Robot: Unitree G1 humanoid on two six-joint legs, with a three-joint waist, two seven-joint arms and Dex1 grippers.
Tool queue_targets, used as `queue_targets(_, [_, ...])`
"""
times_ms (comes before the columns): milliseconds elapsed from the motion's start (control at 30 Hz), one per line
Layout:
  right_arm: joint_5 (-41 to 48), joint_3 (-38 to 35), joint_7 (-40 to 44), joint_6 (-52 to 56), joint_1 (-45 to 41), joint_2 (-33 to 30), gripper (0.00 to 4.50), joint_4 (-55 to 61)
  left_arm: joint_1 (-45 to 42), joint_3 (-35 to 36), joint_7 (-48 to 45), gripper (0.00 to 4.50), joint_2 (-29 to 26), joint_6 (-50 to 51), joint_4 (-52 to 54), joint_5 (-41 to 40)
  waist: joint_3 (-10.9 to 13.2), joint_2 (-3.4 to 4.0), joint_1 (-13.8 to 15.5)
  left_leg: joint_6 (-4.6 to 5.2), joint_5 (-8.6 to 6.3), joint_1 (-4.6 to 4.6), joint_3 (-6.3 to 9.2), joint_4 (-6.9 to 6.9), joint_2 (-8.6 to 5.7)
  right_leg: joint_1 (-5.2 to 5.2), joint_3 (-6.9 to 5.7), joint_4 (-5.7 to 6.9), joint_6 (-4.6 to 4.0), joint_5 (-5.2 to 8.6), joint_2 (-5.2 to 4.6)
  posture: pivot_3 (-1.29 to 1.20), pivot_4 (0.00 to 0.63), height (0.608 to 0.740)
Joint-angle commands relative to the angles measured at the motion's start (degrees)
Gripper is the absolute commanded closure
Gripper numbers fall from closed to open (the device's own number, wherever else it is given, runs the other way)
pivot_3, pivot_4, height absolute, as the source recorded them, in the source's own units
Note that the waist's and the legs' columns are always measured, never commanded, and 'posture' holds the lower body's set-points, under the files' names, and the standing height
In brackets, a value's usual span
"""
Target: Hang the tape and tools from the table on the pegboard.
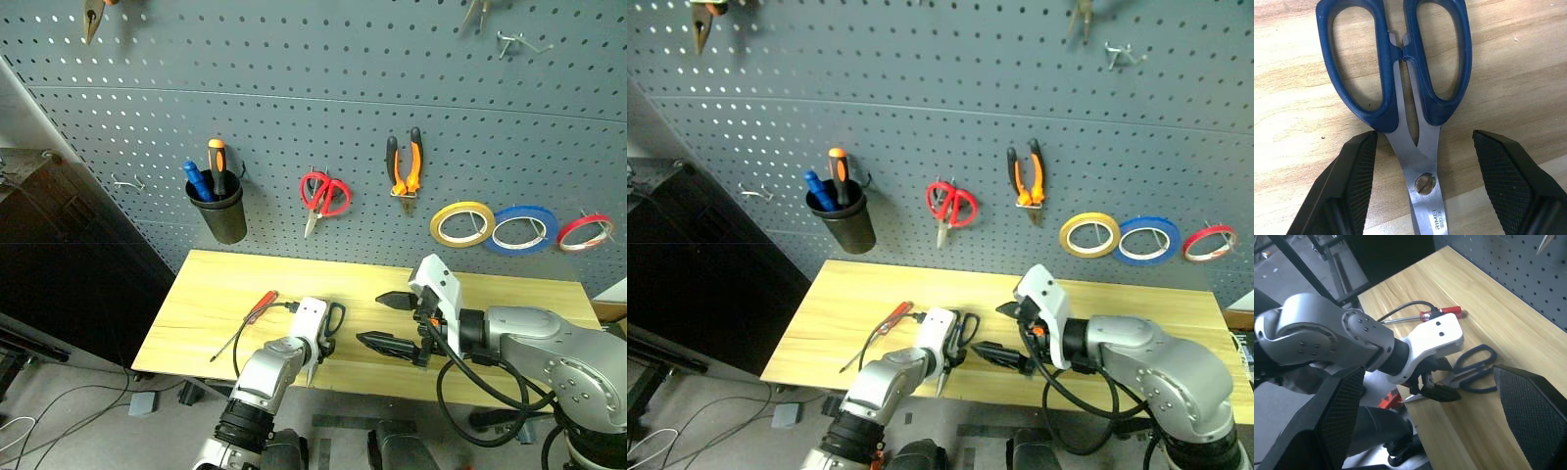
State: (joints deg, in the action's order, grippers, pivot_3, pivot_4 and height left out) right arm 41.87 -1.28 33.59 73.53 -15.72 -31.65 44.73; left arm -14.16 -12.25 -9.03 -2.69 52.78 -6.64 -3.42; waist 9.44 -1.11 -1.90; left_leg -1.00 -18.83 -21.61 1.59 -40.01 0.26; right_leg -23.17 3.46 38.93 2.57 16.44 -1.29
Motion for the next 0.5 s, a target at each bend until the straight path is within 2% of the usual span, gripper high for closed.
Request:
queue_targets(33, [2.2,-2.0,-0.8,-0.3,-0.2,-0.8,0.0,1.7,-0.2,1.4,0.3,2.3,0.0,0.3,-1.4,0.0,0.0,0.0,0.0,0.0,0.0,0.0,0.0,0.0,0.0,0.0,0.0,0.0,0.0,0.0,0.0,-0.09,0.192,0.74])
queue_targets(167, [3.1,-2.2,-1.8,-0.5,-0.1,-1.1,0.0,1.6,-0.7,1.4,-1.3,3.46,-1.6,-1.1,-1.7,0.3,0.0,-0.01,0.0,0.0,0.0,-0.02,0.0,0.01,0.0,-0.01,0.0,-0.02,0.0,0.0,0.0,-0.09,0.187,0.74])
queue_targets(500, [3.6,-2.9,-4.6,-1.6,0.9,-1.7,0.0,1.4,-1.1,1.7,-5.5,3.48,-5.2,-6.2,-0.4,-0.2,0.0,-0.02,-0.1,-0.01,0.0,-0.07,0.0,0.04,0.04,-0.05,0.01,-0.08,0.0,0.0,-0.01,-0.09,0.186,0.74])
